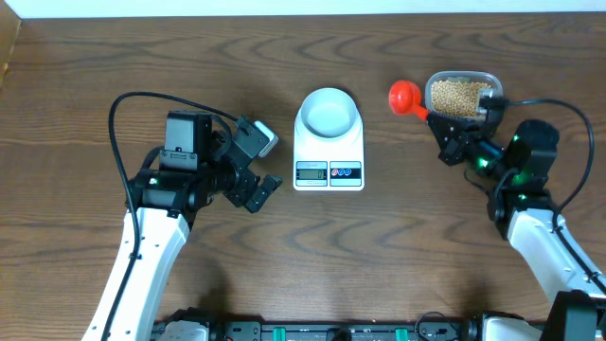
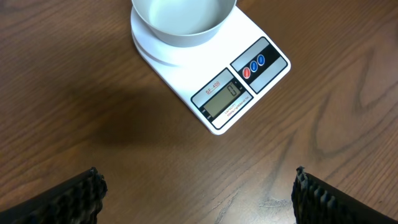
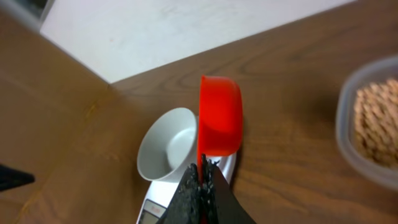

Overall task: Scoop item into bowl and weigh 50g on scale
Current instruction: 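Move the red scoop with the right gripper over the soybean tub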

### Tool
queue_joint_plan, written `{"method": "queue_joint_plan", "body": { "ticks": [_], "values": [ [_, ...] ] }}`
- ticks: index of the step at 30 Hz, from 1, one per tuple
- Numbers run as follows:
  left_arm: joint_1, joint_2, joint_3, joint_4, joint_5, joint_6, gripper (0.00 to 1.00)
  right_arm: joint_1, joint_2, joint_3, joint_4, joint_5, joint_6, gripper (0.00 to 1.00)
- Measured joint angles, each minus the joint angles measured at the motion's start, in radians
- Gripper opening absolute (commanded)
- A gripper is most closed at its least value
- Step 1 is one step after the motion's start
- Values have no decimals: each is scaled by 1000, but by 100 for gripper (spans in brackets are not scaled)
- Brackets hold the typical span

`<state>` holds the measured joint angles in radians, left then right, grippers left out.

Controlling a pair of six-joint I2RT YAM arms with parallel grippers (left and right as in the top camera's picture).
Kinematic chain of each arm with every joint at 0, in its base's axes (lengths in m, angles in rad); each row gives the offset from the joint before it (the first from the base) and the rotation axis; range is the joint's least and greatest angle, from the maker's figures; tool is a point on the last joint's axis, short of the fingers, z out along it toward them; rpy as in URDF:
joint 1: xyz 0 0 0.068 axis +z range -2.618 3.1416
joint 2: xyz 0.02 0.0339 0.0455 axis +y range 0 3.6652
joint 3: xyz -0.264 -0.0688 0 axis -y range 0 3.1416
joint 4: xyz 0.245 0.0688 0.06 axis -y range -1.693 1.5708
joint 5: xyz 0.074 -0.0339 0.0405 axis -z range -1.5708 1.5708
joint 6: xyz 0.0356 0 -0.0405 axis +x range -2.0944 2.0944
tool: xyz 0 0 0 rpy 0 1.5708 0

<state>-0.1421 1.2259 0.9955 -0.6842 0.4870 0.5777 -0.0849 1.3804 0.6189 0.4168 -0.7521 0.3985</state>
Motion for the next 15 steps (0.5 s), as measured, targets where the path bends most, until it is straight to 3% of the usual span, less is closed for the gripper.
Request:
{"method": "queue_joint_plan", "body": {
  "ticks": [5,15],
  "values": [
    [0,0,0,0,0,0,98,0,0,80,-104,-46,-62,1],
    [0,0,0,0,0,0,98,0,1,216,-492,-49,-252,1]
  ]
}}
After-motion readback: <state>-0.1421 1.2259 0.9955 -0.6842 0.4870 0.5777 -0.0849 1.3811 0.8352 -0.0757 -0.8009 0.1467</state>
